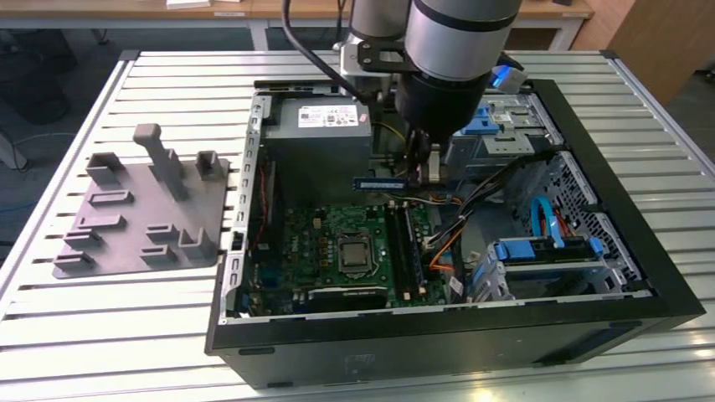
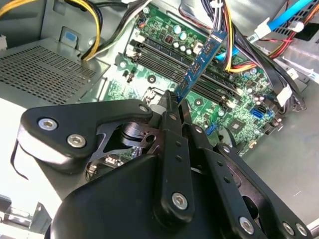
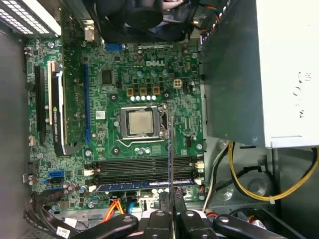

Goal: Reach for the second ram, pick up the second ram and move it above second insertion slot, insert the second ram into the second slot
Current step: 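Pick up the second ram and move it above second insertion slot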

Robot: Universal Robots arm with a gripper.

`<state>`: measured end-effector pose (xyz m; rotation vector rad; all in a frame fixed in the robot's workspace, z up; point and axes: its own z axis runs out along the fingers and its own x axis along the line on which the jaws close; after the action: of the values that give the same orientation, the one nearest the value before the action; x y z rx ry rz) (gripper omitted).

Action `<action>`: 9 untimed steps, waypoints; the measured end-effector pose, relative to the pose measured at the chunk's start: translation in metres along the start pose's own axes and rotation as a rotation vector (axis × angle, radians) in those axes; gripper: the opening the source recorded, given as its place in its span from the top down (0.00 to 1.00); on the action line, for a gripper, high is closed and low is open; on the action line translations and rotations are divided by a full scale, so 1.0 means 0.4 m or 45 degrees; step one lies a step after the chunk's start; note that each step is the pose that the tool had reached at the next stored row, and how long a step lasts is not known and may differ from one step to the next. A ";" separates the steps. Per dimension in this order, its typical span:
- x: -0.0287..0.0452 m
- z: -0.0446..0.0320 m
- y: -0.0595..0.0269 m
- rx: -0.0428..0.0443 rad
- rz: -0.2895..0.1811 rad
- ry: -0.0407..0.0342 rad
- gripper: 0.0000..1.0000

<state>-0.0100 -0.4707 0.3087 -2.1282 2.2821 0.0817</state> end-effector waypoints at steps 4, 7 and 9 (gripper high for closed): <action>0.016 0.002 0.007 0.000 -0.003 0.0001 0.86; 0.029 0.003 0.013 0.000 -0.004 0.0002 0.86; 0.037 0.005 0.018 0.000 -0.005 0.0002 0.86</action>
<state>-0.0183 -0.4849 0.3061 -2.1326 2.2783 0.0818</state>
